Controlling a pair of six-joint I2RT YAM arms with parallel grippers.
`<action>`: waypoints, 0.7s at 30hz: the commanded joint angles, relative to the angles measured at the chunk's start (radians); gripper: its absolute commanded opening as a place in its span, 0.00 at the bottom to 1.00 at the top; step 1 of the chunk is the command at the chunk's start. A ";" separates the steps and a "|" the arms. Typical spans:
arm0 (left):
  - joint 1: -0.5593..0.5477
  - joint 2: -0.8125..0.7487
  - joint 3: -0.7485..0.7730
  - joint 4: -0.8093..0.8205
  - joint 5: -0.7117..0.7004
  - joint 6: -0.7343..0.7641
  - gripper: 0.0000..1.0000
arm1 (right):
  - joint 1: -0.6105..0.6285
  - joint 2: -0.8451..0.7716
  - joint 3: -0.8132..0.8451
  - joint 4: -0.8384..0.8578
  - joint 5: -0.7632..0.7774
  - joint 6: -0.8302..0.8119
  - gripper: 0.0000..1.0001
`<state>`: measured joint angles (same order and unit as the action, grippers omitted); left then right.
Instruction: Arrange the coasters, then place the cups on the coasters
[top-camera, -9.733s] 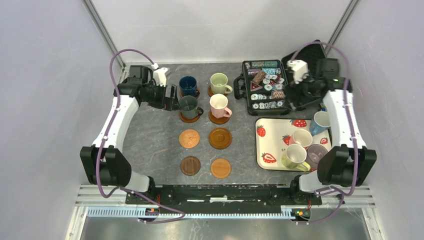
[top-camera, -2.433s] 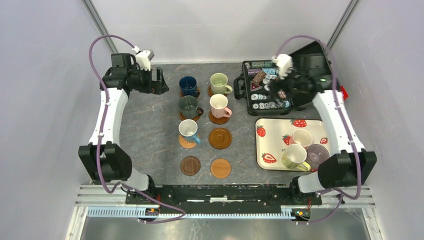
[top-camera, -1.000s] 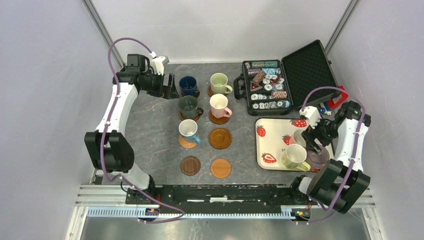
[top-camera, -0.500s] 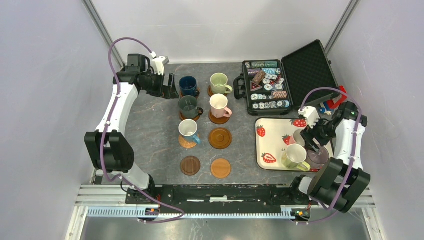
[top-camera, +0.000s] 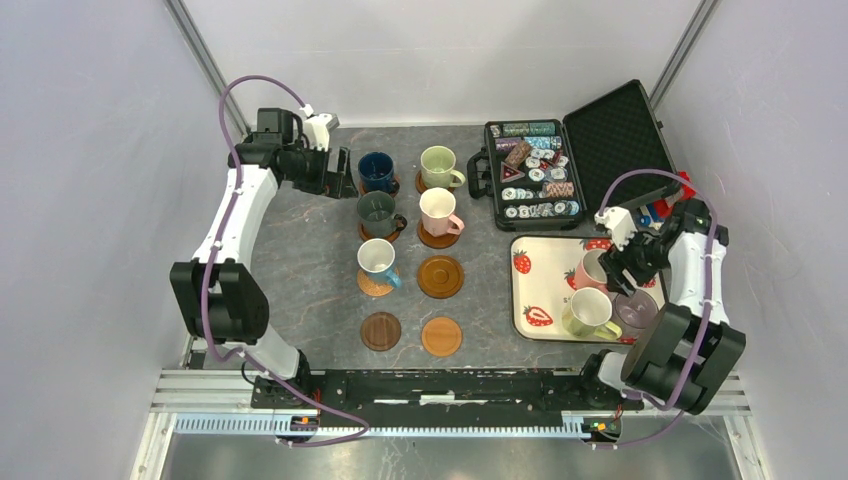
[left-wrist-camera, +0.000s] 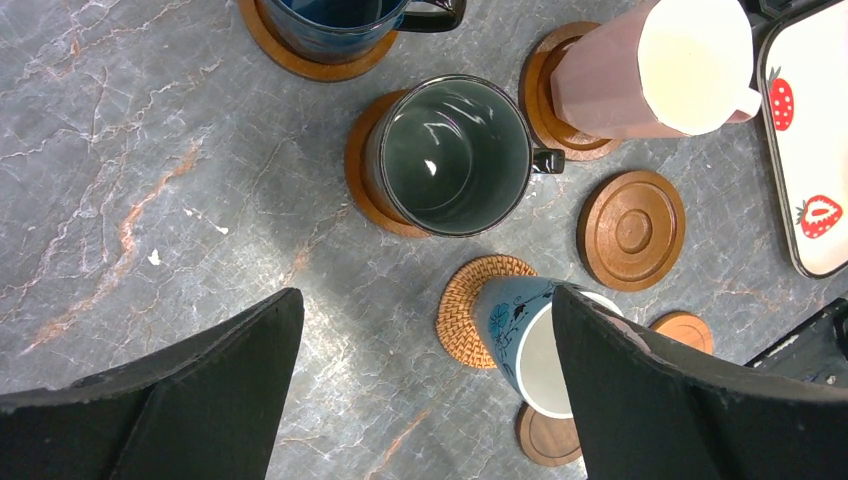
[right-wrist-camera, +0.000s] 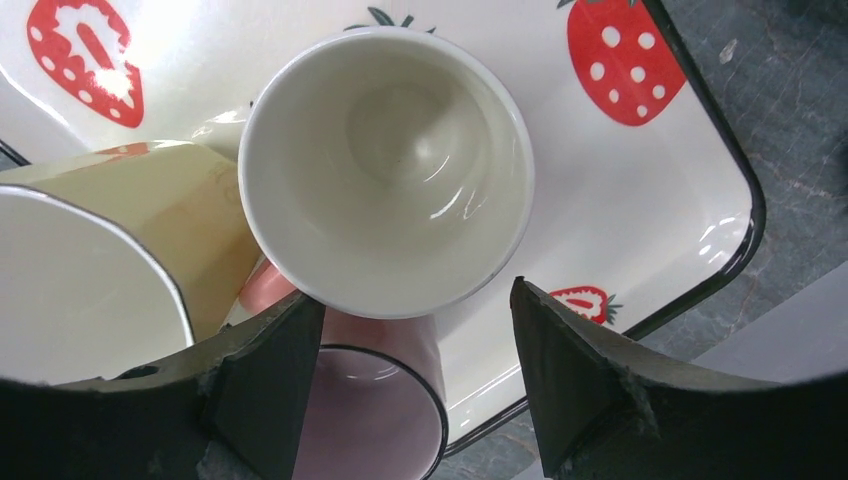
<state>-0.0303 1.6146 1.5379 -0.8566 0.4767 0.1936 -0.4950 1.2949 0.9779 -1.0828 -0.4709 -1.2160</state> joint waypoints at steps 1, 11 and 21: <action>-0.006 0.017 0.034 0.032 -0.002 -0.040 1.00 | 0.029 0.020 0.001 0.074 -0.039 0.039 0.75; -0.013 0.019 0.030 0.031 -0.012 -0.042 1.00 | 0.046 0.112 0.063 0.165 -0.045 0.089 0.75; -0.016 0.016 0.022 0.032 -0.024 -0.042 1.00 | 0.013 0.192 0.172 0.190 0.005 0.113 0.73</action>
<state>-0.0418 1.6321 1.5379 -0.8562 0.4618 0.1806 -0.4599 1.4708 1.0695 -0.9207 -0.4698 -1.1263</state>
